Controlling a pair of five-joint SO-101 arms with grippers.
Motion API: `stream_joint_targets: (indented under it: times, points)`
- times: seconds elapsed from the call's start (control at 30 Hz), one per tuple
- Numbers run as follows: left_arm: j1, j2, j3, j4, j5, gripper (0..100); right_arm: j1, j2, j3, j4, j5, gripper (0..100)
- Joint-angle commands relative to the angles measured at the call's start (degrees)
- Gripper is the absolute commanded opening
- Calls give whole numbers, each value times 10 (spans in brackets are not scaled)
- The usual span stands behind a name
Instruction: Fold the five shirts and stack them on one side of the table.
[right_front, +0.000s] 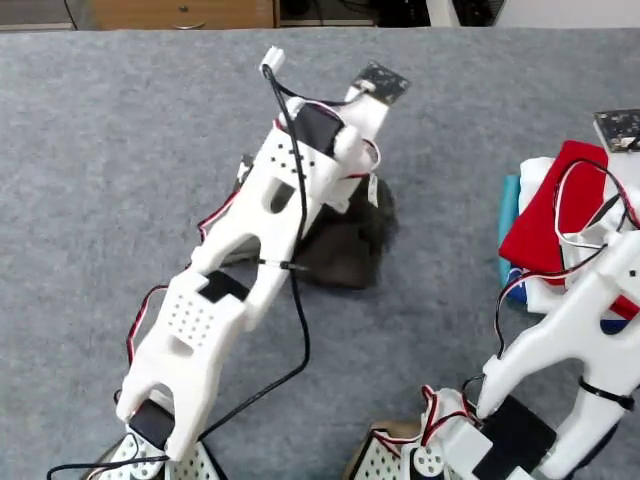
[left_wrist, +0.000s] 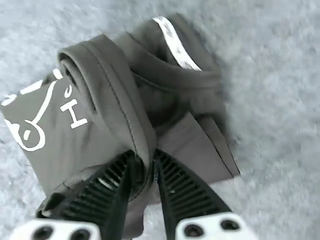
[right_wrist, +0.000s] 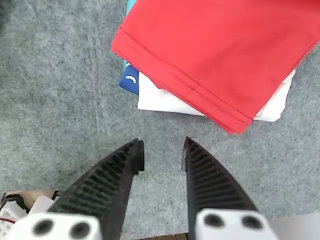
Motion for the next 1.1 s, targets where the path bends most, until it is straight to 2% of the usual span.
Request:
stream_joint_targets:
  times: [0.0,0.23,0.4,0.53,0.77,0.9,1.07]
  points:
    - [-4,2,-53,3,18,19,8,-19,1,5,4,135]
    - [46,23,-71,2,27,28,7,-15,1,4,4,136]
    - [47,23,-71,2,32,151,8,-15,1,4,4,137]
    - [45,22,-72,5,27,157,8,-15,1,4,4,137]
    - [-22,-29,-76,6,26,146,8,-15,1,4,4,137]
    - [-86,-52,-72,6,25,26,5,-15,2,4,4,137]
    - [-114,-7,-39,5,-13,18,3,-15,2,4,4,137]
